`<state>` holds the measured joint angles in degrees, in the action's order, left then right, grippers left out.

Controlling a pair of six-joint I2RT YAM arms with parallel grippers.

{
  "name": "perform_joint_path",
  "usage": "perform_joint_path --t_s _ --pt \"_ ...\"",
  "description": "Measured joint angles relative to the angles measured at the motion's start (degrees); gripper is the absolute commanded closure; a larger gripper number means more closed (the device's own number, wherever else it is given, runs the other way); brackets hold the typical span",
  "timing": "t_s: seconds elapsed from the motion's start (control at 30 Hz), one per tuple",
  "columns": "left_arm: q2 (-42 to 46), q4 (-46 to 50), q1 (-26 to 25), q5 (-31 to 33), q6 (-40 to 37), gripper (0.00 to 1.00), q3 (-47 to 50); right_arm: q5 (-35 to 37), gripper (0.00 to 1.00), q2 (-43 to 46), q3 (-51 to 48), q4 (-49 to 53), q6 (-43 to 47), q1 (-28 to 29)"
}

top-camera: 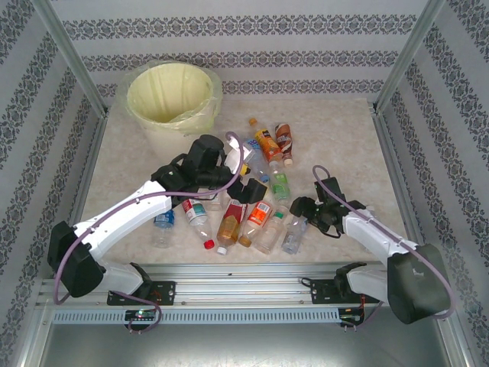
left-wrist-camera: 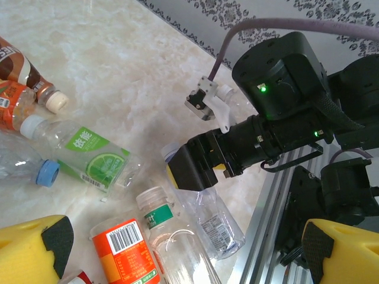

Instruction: Put the plastic bottles in the bin

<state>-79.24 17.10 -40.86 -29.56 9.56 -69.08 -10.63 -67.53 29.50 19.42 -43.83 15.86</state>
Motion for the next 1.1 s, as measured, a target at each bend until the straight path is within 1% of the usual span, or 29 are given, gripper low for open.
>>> perform_joint_path --t_s 0.23,0.3,0.37,0.43,0.6,0.77,0.93,1.1 --pt "-0.7 0.0 -0.09 0.31 -0.15 0.0 -0.02 -0.83 0.32 -3.37 -0.02 -2.8 0.0 0.0" --pt "-0.85 0.02 -0.09 0.48 -0.15 0.0 -0.04 -0.87 0.37 -4.09 -0.02 -3.21 -0.07 0.0" --pt "-1.16 0.02 -0.11 0.68 -0.15 0.0 -0.04 -0.94 0.45 -4.33 -0.07 -3.48 -0.39 0.0" --pt "-1.42 0.04 -0.2 0.79 -0.13 0.0 -0.04 -0.92 0.49 -4.31 -0.15 -3.85 -0.92 -0.02" --pt "-1.55 0.04 -0.39 1.57 -0.11 0.0 -0.04 -0.96 0.5 -2.51 -0.17 -3.76 -0.87 -0.02" --pt "-1.73 0.04 -0.39 1.68 -0.11 0.0 -0.07 -0.33 0.51 4.33 0.87 -0.61 0.22 -0.02" --pt "-2.19 0.04 -0.39 1.42 -0.02 0.0 -0.24 0.11 0.53 10.51 5.49 2.4 1.38 -0.02" --pt "-2.93 0.02 -0.39 -0.15 1.49 0.0 -0.31 0.11 0.54 14.91 11.08 2.82 1.53 0.04"
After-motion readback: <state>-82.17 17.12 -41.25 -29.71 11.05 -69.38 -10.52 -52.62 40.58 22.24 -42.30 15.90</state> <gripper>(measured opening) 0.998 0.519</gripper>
